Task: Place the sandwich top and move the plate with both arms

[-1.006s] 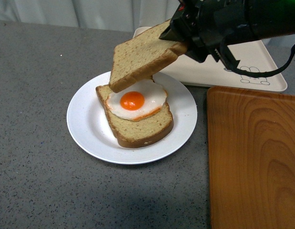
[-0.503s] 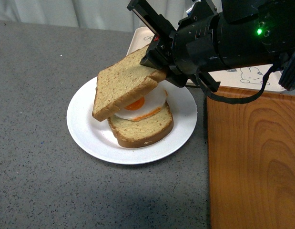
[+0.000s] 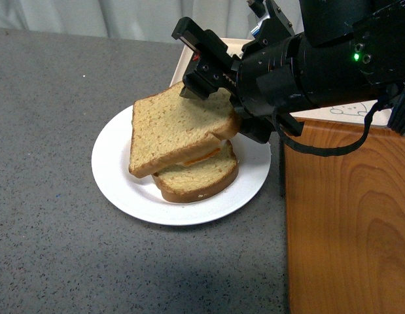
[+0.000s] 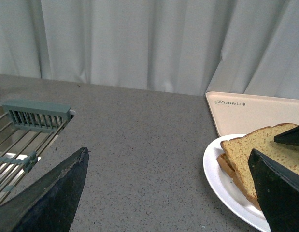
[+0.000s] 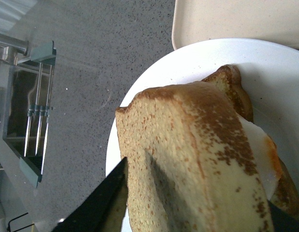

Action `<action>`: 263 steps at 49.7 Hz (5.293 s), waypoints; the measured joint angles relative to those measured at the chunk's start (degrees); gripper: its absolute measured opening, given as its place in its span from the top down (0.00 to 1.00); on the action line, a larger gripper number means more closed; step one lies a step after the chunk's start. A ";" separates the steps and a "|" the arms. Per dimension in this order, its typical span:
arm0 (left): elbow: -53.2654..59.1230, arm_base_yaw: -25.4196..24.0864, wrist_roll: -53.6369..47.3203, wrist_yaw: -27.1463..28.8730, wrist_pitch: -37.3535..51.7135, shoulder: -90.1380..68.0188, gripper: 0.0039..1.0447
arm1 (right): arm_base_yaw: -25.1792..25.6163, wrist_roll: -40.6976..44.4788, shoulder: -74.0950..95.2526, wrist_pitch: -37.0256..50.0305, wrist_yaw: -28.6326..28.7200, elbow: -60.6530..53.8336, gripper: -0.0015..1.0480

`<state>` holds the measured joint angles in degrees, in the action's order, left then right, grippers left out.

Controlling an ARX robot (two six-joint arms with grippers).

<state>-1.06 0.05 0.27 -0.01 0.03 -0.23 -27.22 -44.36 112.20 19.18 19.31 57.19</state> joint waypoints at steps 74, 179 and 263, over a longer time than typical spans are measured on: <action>0.00 0.00 -0.02 -0.02 0.00 0.04 0.06 | 27.26 44.13 -111.75 -19.04 -19.28 -56.83 0.99; -17.81 7.67 58.34 9.90 41.72 -83.06 0.06 | 27.26 44.19 -111.95 -19.15 -19.26 -56.83 0.09; -27.78 24.52 75.49 12.48 45.86 -107.65 0.06 | 27.26 44.19 -111.95 -19.15 -19.26 -56.83 0.09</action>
<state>-28.84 24.58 75.77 12.47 45.89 -107.87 0.03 -0.16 0.25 0.03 0.05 0.36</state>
